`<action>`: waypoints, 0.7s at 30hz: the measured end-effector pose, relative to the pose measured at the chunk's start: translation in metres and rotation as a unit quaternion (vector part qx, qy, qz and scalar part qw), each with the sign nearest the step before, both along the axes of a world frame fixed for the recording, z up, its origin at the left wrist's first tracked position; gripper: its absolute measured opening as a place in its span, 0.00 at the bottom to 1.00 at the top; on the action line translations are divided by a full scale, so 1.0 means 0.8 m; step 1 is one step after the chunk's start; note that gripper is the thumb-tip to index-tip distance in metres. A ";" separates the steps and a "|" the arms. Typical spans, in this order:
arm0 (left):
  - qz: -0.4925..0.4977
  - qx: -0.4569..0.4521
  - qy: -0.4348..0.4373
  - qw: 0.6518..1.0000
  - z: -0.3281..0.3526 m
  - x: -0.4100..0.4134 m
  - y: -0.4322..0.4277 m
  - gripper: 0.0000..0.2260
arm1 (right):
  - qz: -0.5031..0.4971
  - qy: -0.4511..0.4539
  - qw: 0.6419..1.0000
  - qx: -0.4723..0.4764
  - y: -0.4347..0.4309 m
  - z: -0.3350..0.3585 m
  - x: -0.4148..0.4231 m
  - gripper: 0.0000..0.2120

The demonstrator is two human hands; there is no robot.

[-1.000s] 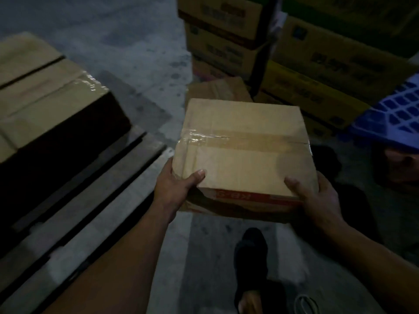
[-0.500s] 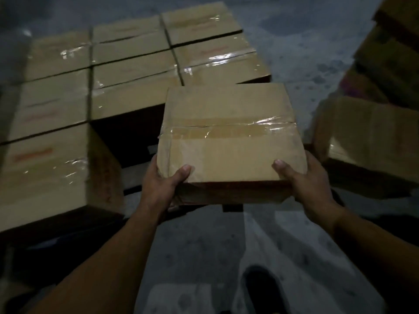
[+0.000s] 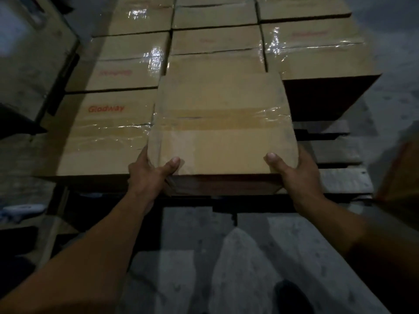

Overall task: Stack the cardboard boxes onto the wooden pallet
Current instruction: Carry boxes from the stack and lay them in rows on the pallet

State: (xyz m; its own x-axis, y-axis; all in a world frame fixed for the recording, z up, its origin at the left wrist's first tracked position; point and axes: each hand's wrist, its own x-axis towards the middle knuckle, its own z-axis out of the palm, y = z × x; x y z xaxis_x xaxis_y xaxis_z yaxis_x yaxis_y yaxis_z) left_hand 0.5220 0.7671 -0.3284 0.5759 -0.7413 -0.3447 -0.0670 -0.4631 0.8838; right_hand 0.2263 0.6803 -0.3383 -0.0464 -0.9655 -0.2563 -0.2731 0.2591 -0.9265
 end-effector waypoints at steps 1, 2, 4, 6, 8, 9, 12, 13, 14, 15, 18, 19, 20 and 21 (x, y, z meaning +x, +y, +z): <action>-0.003 0.003 -0.001 1.000 -0.003 0.010 -0.003 0.38 | 0.002 -0.002 1.000 -0.004 -0.003 -0.003 0.010 0.29; -0.004 0.009 -0.004 1.000 -0.008 0.020 -0.006 0.38 | 0.000 -0.002 1.000 -0.007 -0.006 -0.006 0.018 0.29; -0.014 0.028 -0.032 0.999 -0.021 0.036 -0.016 0.39 | -0.006 0.001 1.000 -0.010 -0.013 -0.010 0.030 0.29; -0.021 0.041 -0.063 0.997 -0.045 0.049 -0.023 0.39 | -0.010 0.005 1.000 -0.014 -0.017 -0.014 0.037 0.29; -0.022 0.051 -0.087 0.995 -0.061 0.055 -0.026 0.39 | -0.013 0.011 1.000 -0.014 -0.018 -0.023 0.042 0.28; -0.022 0.055 -0.095 0.994 -0.063 0.055 -0.027 0.39 | -0.013 0.013 1.000 -0.012 -0.018 -0.028 0.043 0.29; -0.023 0.088 -0.120 0.989 -0.061 0.051 -0.028 0.36 | -0.018 0.023 1.000 -0.001 -0.015 -0.040 0.047 0.30; -0.026 0.101 -0.139 0.985 -0.060 0.050 -0.028 0.34 | -0.022 0.025 0.999 0.003 -0.014 -0.045 0.049 0.30; -0.034 0.110 -0.157 0.981 -0.060 0.048 -0.027 0.34 | -0.022 0.027 0.999 0.006 -0.013 -0.049 0.050 0.31; -0.037 0.116 -0.170 0.978 -0.059 0.044 -0.027 0.34 | -0.019 0.030 0.999 0.007 -0.013 -0.053 0.051 0.32; -0.036 0.130 -0.191 0.972 -0.055 0.033 -0.027 0.35 | -0.005 0.052 0.999 0.017 -0.012 -0.063 0.050 0.36; -0.035 0.130 -0.200 0.970 -0.055 0.030 -0.027 0.37 | 0.000 0.058 0.998 0.019 -0.013 -0.066 0.050 0.37; -0.036 0.129 -0.212 0.968 -0.054 0.029 -0.027 0.38 | 0.004 0.064 0.998 0.022 -0.015 -0.067 0.050 0.37; -0.037 0.130 -0.222 0.966 -0.056 0.028 -0.026 0.39 | 0.006 0.073 0.997 0.024 -0.017 -0.068 0.049 0.37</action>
State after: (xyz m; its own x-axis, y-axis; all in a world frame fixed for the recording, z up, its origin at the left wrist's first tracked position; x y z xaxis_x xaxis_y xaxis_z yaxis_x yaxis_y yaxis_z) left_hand 0.5446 0.7460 -0.3730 0.6581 -0.7079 -0.2565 -0.4545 -0.6451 0.6142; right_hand 0.2658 0.6664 -0.3928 -0.0748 -0.9533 -0.2927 -0.4069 0.2972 -0.8638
